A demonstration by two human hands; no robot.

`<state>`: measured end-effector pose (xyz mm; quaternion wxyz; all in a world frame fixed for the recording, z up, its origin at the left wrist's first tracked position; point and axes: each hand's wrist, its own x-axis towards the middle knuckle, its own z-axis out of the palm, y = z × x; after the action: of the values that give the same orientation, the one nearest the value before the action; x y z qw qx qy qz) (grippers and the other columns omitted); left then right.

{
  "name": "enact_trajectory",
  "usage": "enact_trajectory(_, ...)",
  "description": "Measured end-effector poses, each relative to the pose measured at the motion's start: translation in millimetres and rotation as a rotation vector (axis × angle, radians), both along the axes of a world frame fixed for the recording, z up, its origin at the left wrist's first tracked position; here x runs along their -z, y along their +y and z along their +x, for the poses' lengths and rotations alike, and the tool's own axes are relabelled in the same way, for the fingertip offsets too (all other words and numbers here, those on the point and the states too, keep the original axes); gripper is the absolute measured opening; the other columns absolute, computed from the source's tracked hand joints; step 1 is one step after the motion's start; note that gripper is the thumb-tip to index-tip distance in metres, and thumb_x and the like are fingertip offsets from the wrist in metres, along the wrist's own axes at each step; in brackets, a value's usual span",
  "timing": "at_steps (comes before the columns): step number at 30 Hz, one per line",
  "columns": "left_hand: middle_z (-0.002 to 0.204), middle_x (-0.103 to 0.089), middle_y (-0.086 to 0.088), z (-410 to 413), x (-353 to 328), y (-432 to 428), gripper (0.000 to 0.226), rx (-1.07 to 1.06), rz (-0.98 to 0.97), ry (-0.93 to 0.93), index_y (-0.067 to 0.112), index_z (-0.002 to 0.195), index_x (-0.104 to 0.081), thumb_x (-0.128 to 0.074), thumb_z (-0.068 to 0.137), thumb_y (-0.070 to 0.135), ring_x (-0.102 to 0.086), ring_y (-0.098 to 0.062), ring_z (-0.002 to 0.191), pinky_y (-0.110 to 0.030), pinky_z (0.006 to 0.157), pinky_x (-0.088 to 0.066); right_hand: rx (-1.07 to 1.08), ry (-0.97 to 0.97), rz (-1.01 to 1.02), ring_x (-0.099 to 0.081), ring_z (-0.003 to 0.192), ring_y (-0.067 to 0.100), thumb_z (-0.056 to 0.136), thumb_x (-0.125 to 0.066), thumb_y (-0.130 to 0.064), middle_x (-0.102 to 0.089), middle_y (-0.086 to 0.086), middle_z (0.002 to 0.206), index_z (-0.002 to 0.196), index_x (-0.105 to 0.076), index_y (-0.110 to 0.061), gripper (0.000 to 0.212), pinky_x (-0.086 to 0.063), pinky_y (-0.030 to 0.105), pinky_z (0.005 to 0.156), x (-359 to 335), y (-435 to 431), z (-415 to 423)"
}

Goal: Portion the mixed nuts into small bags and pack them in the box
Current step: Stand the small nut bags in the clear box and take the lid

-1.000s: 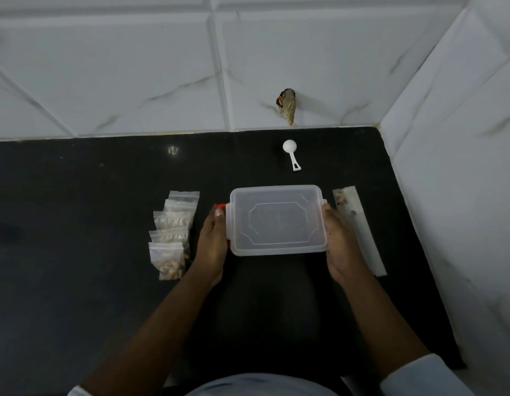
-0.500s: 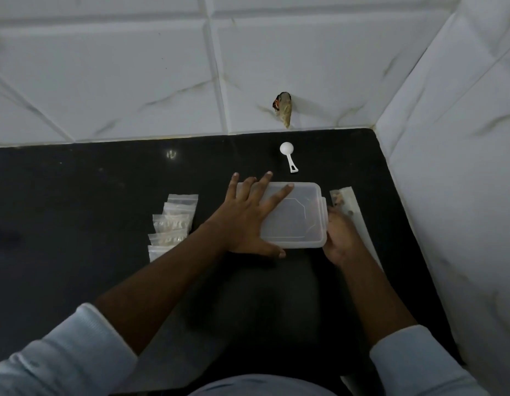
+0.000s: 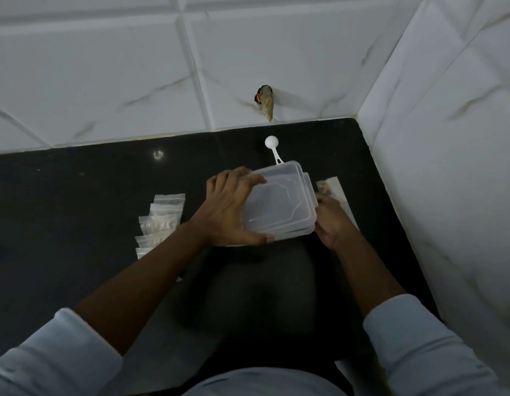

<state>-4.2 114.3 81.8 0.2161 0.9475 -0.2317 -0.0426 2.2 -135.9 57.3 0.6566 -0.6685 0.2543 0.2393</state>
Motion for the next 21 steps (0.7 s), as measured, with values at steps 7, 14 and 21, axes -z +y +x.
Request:
enact_trajectory(7,0.168,-0.007,-0.008,-17.5,-19.7,-6.1,0.11,0.027,0.165,-0.059,0.04,0.154,-0.028,-0.053,0.063,0.098,-0.009,-0.035,0.153,-0.058,0.122,-0.005,0.223,-0.357,-0.368,-0.071,0.087,0.018,0.105,-0.046,-0.05,-0.074,0.002,0.094,0.099,-0.071,-0.022,0.038,-0.059,0.041,0.083,-29.2,5.0,-26.0)
enact_trajectory(14,0.157,-0.037,0.002,-62.1,-21.5,-12.9,0.05,-0.358,-0.45,-0.17,0.028,0.135,-0.057,-0.062,0.092,0.054,-0.033,-0.021,0.147,-0.046,0.118,-0.029,0.049,-0.323,-0.159,-0.074,0.094,0.01,0.101,-0.061,-0.036,-0.07,-0.005,0.116,0.136,-0.056,-0.027,0.037,-0.064,0.034,0.074,-47.2,11.3,-67.7)
enact_trajectory(21,0.094,-0.074,-0.005,-124.0,1.7,-4.2,0.01,-0.894,-1.126,0.398,0.006,0.102,-0.069,-0.061,0.1,0.012,-0.069,-0.018,0.084,-0.039,0.076,-0.059,0.047,-0.271,-0.012,-0.063,0.064,0.017,0.103,-0.058,-0.018,-0.069,0.0,0.079,0.103,-0.067,-0.013,0.01,-0.054,0.027,0.055,-20.0,-6.2,-118.7)
